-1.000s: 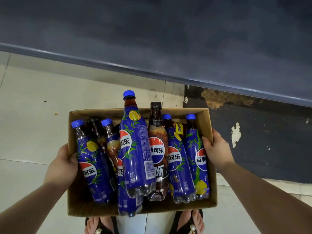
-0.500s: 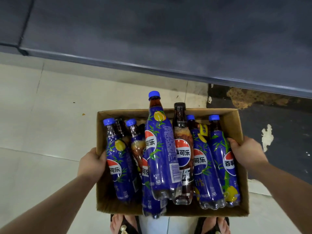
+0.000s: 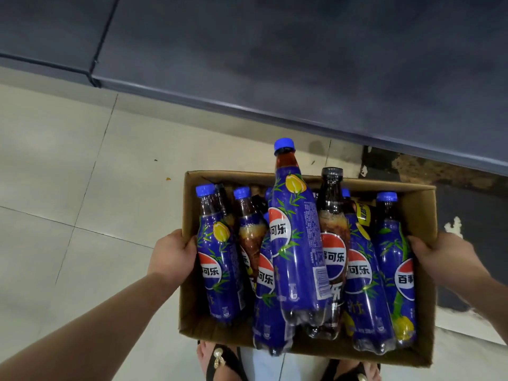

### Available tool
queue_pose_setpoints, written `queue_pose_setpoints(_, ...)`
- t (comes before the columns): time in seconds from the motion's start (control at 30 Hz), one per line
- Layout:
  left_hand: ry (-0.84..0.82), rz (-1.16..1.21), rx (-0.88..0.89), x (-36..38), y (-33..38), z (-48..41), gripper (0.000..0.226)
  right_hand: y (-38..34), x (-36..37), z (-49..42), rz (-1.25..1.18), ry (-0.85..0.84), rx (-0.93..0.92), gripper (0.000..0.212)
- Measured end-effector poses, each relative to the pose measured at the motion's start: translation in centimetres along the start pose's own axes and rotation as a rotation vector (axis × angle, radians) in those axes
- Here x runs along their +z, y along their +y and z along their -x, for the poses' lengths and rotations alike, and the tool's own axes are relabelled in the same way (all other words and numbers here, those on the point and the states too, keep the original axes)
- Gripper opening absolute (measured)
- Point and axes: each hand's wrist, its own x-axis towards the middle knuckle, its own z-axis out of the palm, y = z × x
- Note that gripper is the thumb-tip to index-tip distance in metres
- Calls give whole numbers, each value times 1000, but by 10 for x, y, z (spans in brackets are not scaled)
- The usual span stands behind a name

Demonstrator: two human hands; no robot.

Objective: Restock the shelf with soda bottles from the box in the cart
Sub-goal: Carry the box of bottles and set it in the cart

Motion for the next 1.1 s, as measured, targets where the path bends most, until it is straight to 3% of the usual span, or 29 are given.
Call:
queue_pose_setpoints(0.2, 33, 57, 13, -67, 19, 58, 23, -17, -72, 60, 29, -50, -29, 33)
queue_pose_setpoints(0.43, 59, 127, -26, -201, 49, 168, 23, -63, -192, 184, 184, 0, -161, 32)
queue_pose_setpoints(0.73, 171, 111, -107, -362, 68, 346, 23, -112, -326, 337, 301, 35, -430, 32)
queue_pose_setpoints(0.97, 352, 342, -267, -386, 26, 497, 22, -137, -373, 439, 495, 39, -748, 24)
queue_pose_setpoints(1.1, 444, 450, -401, -372, -9, 595, 25, -144, -382, 507, 615, 20, -935, 31)
